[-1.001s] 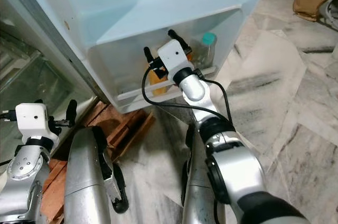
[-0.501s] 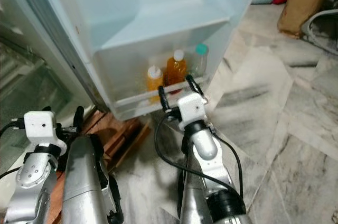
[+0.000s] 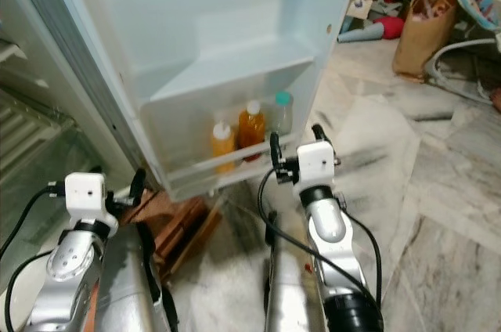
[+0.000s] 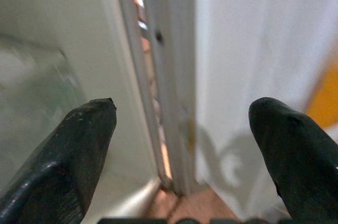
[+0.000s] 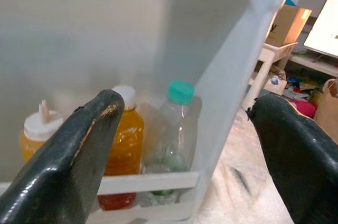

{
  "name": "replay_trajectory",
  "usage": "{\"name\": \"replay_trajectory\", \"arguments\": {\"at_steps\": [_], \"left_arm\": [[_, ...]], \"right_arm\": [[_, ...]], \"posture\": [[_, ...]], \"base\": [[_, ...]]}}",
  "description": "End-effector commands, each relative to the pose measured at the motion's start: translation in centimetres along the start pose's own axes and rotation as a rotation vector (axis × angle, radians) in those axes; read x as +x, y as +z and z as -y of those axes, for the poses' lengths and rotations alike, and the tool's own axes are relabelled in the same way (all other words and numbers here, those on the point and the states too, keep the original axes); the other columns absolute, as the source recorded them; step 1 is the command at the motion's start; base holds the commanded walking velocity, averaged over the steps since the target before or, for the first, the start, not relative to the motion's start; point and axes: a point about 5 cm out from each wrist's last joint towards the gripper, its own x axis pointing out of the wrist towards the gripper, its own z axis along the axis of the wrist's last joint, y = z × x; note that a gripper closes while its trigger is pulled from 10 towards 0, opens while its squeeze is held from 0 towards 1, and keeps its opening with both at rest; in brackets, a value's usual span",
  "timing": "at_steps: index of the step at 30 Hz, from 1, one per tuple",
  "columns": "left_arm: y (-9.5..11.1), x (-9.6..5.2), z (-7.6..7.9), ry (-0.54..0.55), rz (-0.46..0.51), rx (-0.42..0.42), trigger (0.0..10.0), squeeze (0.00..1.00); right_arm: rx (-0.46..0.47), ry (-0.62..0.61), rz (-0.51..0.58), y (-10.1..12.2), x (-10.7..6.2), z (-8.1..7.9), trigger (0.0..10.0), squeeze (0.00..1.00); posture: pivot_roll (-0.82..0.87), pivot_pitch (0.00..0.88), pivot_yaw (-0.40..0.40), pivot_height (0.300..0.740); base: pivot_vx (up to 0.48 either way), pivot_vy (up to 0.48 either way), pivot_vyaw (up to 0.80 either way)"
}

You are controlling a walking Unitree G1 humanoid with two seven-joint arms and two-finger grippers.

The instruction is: Restocking fridge

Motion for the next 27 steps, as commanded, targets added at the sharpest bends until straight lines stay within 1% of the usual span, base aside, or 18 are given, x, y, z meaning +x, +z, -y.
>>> {"name": "replay_trajectory", "arguments": {"at_steps": [1,4,9,13,15,19,20,24,27], "left_arm": [[0.3,0.6,-0.2,0.016,0.022,0.013,10.0,0.0],[0.4,0.9,0.0,0.009,0.029,0.014,10.0,0.0],[-0.1,0.7,0.4,-0.01,0.027,0.019,10.0,0.0],[-0.9,0.1,0.4,0.003,0.017,0.032,10.0,0.0],[-1.0,0.0,0.5,0.001,0.017,0.033,10.0,0.0],[-0.7,0.1,0.5,0.008,0.037,0.046,10.0,0.0],[-0.7,0.0,0.4,0.011,0.04,0.046,10.0,0.0],[-0.8,-0.4,0.2,0.015,0.043,0.053,10.0,0.0],[-0.9,-0.6,0.1,0.015,0.042,0.053,10.0,0.0]], "right_arm": [[0.008,-0.024,-0.018,-0.3,0.2,0.5,10.0,0.0],[0.009,-0.024,-0.023,-0.4,0.4,0.5,10.0,0.0],[0.009,-0.03,-0.022,-0.4,0.4,0.8,10.0,0.0],[-0.002,-0.034,-0.025,-0.6,-0.3,1.1,10.0,0.0],[-0.005,-0.033,-0.027,-0.7,-0.5,1.1,10.0,0.0],[-0.008,-0.005,-0.062,-1.4,-2.3,1.1,10.0,0.0],[-0.017,0.007,-0.083,-1.8,-3.3,1.2,10.0,0.0],[-0.027,0.012,-0.133,-2.6,-5.7,1.6,10.0,0.0],[-0.032,0.005,-0.138,-2.6,-6.1,1.9,10.0,0.0]], "posture": [[-0.01,0.0,-0.016,0.595],[-0.01,0.0,-0.014,0.614],[-0.02,0.0,-0.004,0.643],[-0.04,0.0,0.003,0.671],[-0.04,0.0,0.003,0.676],[-0.04,0.0,-0.004,0.704],[-0.04,0.0,-0.007,0.713],[-0.05,0.0,-0.013,0.736],[-0.05,0.0,-0.013,0.74]], "base": [[0.0,0.0,0.0],[0.0,0.0,0.0],[0.0,0.0,0.0],[0.0,0.0,0.0],[0.0,0.0,0.0],[0.0,0.0,0.0],[0.0,0.0,0.0],[0.0,0.0,0.0],[0.0,0.0,0.0]]}}
